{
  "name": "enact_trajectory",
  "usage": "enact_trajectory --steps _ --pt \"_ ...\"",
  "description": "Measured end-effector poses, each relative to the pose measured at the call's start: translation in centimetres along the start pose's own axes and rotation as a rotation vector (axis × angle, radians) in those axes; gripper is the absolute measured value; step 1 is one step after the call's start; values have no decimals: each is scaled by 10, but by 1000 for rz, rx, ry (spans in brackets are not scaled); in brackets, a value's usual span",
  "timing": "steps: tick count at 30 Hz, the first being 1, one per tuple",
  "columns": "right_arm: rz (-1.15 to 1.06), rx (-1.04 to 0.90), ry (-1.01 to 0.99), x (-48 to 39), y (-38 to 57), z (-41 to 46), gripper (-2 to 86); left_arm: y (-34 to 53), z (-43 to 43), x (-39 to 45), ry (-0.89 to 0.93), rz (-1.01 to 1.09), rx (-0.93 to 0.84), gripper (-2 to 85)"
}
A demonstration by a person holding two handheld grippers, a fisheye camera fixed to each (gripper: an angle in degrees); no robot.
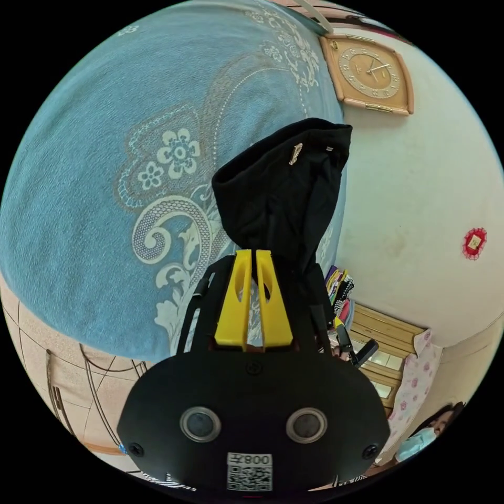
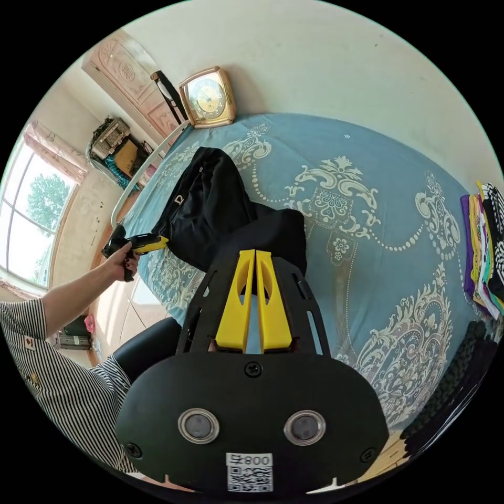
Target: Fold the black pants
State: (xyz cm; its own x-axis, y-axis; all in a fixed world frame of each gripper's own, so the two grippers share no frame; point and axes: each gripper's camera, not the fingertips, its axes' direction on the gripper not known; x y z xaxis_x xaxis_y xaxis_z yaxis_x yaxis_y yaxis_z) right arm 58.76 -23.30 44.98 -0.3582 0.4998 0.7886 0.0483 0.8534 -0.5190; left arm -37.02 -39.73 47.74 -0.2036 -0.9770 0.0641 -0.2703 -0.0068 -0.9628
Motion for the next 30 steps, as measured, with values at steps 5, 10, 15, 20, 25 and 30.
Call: enact_trajectory --steps 5,10,15,20,25,30 --pt "175 138 -145 35 30 -57 0 1 -58 2 143 152 48 14" --pt "345 268 -296 67 79 -107 0 10 -120 -3 221 270 122 10" --pt "511 209 -242 90 140 -110 0 18 -158 -54 110 236 198 8" --pt "737 168 -286 120 197 -83 1 30 -150 -148 117 9 200 3" --pt "638 105 -242 83 212 -80 8 42 -124 -174 163 100 88 2" --pt "438 -11 -93 19 198 -62 49 47 -75 -170 175 254 -65 4"
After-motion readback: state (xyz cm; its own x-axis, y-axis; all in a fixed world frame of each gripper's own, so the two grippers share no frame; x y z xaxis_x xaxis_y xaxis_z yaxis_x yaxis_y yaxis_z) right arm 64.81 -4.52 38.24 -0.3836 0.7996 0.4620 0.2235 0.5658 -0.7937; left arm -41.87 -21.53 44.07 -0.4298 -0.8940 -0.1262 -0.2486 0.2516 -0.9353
